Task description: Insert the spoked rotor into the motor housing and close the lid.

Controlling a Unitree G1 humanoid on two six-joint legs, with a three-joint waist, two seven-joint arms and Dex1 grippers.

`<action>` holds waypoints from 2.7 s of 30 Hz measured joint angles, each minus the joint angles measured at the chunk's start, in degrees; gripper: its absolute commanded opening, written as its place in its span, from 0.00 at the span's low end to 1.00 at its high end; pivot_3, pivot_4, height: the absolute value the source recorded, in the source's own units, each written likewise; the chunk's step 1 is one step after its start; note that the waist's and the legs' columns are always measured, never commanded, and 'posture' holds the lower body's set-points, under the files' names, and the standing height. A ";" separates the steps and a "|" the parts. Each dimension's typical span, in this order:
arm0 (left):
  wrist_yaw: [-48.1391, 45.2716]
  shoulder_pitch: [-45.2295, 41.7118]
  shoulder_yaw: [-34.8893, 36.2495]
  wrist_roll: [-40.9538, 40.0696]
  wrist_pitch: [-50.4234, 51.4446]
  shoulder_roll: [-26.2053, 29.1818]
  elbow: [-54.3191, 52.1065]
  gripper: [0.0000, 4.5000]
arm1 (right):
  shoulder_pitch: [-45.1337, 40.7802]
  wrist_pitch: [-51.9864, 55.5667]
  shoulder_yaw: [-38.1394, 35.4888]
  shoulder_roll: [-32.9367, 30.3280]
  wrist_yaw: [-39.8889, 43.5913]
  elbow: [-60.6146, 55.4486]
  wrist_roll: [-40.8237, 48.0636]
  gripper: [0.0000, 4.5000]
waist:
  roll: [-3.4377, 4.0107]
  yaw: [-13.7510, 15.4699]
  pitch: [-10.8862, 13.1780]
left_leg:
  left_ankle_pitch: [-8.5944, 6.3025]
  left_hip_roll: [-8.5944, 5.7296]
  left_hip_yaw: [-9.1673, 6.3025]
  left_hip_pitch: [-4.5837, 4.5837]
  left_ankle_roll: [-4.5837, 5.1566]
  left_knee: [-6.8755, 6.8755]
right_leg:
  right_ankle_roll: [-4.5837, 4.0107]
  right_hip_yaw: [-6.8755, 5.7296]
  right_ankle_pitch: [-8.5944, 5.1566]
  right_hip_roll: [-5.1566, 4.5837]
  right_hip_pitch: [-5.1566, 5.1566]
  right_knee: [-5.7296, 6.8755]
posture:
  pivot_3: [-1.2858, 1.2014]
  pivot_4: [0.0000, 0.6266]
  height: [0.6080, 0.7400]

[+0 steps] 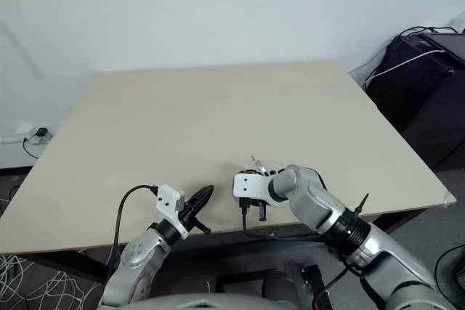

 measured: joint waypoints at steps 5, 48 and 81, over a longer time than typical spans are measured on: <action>-0.39 -0.85 0.14 -0.01 -0.30 0.49 0.64 0.00 | 2.09 12.80 -4.92 0.71 -0.21 -5.79 5.66 0.03 | 0.00 0.46 0.00 | 0.00 0.00 -0.01 -0.25 0.00 0.01 | -0.02 -0.01 0.01 -0.01 -0.26 -0.02 | 0.52 0.00 1.00; 0.05 -0.67 -0.05 -0.03 0.79 -0.26 0.75 0.00 | -0.48 36.07 -7.96 13.69 -26.22 -8.45 27.37 0.03 | 0.13 -1.20 -0.04 | 0.00 -0.03 -0.03 -0.38 0.02 0.05 | -0.05 -0.02 0.08 0.01 -0.41 0.00 | 0.52 0.00 1.00; -1.61 -0.94 0.37 -0.64 -1.47 0.01 3.15 0.00 | -2.35 26.93 -19.45 24.75 -36.29 -13.26 30.73 0.23 | 0.19 -1.18 -0.07 | 0.04 -0.02 -0.02 -0.29 -0.03 0.05 | -0.03 -0.01 0.13 0.04 -0.34 0.03 | 0.52 0.00 1.00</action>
